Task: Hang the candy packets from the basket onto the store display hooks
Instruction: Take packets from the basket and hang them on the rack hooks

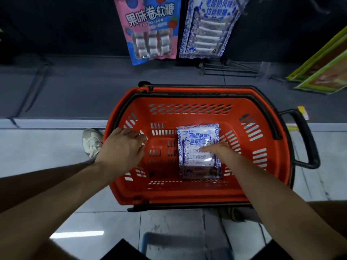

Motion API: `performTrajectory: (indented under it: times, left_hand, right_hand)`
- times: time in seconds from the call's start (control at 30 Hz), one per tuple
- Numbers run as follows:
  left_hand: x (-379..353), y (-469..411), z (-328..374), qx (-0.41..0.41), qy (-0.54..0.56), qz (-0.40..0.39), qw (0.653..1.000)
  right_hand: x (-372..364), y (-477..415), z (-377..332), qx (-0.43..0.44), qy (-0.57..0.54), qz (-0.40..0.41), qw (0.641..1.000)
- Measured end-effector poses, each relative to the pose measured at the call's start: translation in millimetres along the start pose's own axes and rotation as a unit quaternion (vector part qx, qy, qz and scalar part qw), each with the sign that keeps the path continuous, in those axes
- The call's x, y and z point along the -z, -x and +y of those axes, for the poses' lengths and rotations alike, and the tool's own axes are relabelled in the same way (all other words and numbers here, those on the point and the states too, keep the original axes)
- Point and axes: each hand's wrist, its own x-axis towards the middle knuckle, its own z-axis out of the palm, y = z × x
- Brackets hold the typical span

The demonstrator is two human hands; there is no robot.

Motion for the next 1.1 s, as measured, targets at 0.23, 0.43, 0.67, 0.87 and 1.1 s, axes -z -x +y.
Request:
performTrajectory:
  times: [0.23, 0.43, 0.67, 0.87, 1.1]
  left_hand:
    - [5, 0, 3, 0.020, 0.007, 0.009, 1.000]
    - [6, -3, 6, 0.020, 0.014, 0.032, 0.999]
    - [15, -8, 28, 0.083, 0.113, 0.085, 0.986]
    - [57, -26, 60, 0.179, 0.383, 0.121, 0.898]
    - [112, -59, 83, 0.133, 0.707, 0.161, 0.676]
  right_hand:
    - [5, 15, -6, 0.045, -0.066, -0.075, 0.994]
    - [16, 42, -3, 0.142, -0.040, -0.107, 0.983]
    - [54, 89, -19, 0.243, -0.053, -0.109, 0.962]
    - [104, 141, -43, 0.332, -0.088, -0.096, 0.934]
    - [159, 202, -73, 0.377, -0.154, -0.151, 0.901]
